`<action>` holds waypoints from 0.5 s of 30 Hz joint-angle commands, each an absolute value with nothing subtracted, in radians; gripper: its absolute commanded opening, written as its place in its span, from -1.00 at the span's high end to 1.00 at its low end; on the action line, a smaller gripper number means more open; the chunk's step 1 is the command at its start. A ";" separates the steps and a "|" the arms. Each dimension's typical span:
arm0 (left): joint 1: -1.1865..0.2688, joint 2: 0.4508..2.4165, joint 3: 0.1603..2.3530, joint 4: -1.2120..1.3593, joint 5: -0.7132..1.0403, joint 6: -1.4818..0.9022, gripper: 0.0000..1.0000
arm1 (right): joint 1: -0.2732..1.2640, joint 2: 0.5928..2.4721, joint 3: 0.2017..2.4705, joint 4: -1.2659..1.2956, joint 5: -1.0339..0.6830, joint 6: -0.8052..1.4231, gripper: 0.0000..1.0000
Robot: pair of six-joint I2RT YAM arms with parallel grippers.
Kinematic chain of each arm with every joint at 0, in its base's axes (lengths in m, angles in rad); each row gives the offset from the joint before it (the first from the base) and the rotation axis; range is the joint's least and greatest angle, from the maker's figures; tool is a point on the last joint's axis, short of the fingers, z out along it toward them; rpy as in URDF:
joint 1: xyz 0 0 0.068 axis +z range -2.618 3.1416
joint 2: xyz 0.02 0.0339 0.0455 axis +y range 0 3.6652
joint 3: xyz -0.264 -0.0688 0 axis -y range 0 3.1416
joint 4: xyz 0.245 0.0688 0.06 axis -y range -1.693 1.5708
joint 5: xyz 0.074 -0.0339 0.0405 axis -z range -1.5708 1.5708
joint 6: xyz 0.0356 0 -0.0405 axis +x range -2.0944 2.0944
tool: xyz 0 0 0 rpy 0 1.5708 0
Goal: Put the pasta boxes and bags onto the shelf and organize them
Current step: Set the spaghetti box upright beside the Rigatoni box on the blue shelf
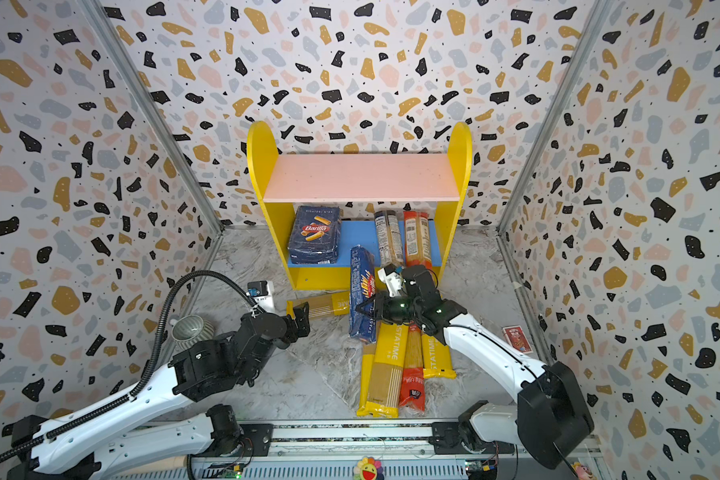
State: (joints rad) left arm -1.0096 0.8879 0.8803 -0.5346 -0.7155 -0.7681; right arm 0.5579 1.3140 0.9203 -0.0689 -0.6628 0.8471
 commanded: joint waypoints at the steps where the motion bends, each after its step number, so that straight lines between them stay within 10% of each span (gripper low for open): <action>1: -0.998 0.908 0.921 -0.480 -0.680 -0.715 -0.99 | 0.514 1.341 1.078 -0.001 -0.704 0.746 0.47; 15: -0.858 0.930 0.847 -0.394 -0.494 -0.668 -0.99 | 0.438 1.782 1.625 -0.165 -0.670 0.601 0.44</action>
State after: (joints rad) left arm -0.8860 0.9386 0.8749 -0.4404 -0.5606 -0.6914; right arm 0.4412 1.7889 1.4807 -0.1871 -0.6605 0.6964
